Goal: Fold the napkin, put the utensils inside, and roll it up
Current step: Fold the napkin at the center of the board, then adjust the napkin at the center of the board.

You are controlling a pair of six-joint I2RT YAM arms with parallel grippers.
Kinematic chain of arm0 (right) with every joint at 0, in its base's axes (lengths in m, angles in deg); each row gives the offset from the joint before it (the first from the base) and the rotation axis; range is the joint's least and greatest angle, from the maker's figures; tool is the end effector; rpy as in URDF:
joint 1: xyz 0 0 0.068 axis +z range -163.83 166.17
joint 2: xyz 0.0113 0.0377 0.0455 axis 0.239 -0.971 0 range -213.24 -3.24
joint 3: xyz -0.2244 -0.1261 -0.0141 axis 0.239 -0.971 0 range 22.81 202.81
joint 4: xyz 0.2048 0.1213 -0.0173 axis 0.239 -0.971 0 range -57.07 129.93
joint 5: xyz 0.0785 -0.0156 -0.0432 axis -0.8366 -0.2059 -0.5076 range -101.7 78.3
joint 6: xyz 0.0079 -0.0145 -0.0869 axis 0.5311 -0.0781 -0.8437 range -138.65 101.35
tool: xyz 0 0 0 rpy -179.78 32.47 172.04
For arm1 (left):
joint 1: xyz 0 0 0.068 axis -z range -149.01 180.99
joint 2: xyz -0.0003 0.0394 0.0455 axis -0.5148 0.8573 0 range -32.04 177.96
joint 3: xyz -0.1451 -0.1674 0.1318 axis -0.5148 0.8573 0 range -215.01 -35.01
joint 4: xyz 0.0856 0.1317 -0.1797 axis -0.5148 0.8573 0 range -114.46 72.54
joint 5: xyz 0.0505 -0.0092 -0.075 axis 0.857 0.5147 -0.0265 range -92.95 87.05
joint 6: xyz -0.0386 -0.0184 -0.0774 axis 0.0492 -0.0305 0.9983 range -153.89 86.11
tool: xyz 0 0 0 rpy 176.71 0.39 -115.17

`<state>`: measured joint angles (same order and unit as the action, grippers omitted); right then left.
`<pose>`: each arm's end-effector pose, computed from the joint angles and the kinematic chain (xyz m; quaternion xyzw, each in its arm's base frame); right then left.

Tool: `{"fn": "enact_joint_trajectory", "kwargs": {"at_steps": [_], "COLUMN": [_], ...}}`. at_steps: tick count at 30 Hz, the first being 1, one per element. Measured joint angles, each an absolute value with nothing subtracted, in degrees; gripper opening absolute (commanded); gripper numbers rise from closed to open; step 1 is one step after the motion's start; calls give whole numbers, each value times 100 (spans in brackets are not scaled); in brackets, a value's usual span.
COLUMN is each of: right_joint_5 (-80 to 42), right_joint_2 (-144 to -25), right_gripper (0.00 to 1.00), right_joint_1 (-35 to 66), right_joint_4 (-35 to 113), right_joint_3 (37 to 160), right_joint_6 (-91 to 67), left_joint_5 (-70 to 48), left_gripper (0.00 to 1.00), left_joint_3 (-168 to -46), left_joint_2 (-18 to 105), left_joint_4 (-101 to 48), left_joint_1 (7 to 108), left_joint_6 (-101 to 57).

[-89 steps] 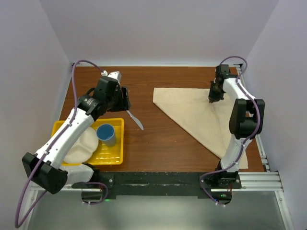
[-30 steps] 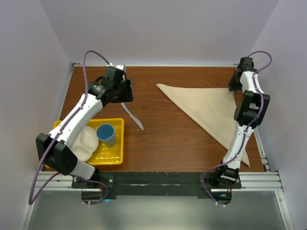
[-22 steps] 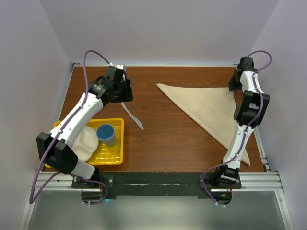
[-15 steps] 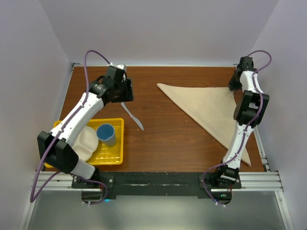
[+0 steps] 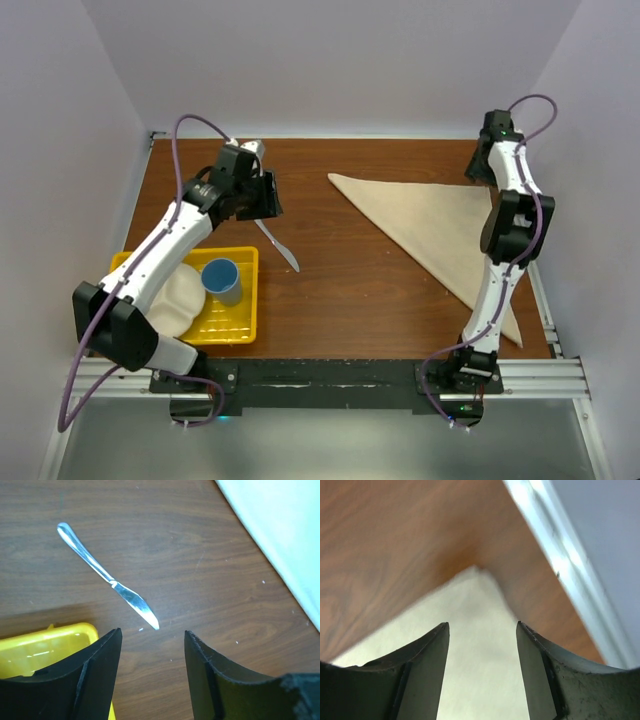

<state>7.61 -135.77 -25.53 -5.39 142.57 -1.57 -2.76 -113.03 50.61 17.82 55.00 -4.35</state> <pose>0.4790 -0.1258 0.1806 0.2802 0.9066 -0.1484 0.2783 0.2898 -0.1287 0.2904 -0.0455 0.9290 -0.1641 0.3285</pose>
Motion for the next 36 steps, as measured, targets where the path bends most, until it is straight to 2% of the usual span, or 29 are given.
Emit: {"fn": "enact_joint_trajectory", "kwargs": {"at_steps": [2,10,14,16,25,30,36], "right_joint_5": [910,-150,-384,-375,-314,-48,243], "right_joint_2": [-13090,-10539,-10139,-10122,-9470,-9267,-8902], "right_gripper": [58,48,46,46,38,36,30], "right_joint_1": [-2293,-1874,-2022,-2037,-2086,-2363,-3428], "right_joint_4": [-720,-847,-1037,-1090,-1468,-1636,-1846], "right_joint_3": [13737,10706,9904,9716,9217,8916,8181], "right_joint_6": [107,1012,1115,1117,1272,1401,1604], "left_joint_5": [-451,-1483,-1831,-1898,-1850,-1601,-1446], "left_gripper": [53,23,5,1,0,0,0], "left_joint_3": [-11131,-10510,-10678,-11067,-13699,-14451,-14645], "left_joint_2": [4965,4891,5739,6482,9728,10410,10685], "left_joint_4": [1644,27,-1073,-1534,-2233,-2220,-2200], "left_joint_1": [5500,5559,5814,5983,6332,6300,6247], "left_joint_6": [-400,41,374,518,948,1060,1099]}}
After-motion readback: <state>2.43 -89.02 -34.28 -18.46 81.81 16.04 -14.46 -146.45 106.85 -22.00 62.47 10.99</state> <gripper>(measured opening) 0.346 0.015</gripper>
